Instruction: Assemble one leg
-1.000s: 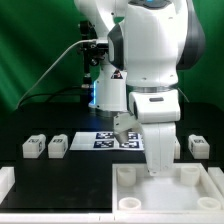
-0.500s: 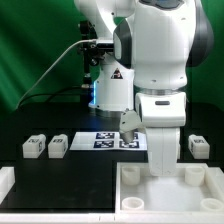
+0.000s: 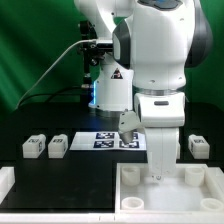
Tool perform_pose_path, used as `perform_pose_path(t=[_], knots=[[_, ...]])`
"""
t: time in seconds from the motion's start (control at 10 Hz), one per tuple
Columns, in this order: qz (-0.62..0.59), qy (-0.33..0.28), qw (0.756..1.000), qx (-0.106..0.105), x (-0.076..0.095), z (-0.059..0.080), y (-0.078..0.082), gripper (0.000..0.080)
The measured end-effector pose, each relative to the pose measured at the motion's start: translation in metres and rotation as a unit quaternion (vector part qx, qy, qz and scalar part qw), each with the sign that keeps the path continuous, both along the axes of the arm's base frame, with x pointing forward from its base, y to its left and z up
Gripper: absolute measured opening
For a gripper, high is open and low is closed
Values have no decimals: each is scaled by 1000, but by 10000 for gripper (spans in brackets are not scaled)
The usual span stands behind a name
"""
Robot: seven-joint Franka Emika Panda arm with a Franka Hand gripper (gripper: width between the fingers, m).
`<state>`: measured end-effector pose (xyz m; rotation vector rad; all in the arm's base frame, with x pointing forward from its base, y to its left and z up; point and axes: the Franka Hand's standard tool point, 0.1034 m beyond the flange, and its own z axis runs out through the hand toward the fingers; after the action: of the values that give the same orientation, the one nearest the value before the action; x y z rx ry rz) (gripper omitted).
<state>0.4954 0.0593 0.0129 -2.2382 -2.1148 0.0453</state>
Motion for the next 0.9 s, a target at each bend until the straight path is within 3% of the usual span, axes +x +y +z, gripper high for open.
perform_pose_path(t=[0.1,0.9], knots=[[0,0,1000,0,0,0,0,629],[-1,0,1000,0,0,0,-1,649]])
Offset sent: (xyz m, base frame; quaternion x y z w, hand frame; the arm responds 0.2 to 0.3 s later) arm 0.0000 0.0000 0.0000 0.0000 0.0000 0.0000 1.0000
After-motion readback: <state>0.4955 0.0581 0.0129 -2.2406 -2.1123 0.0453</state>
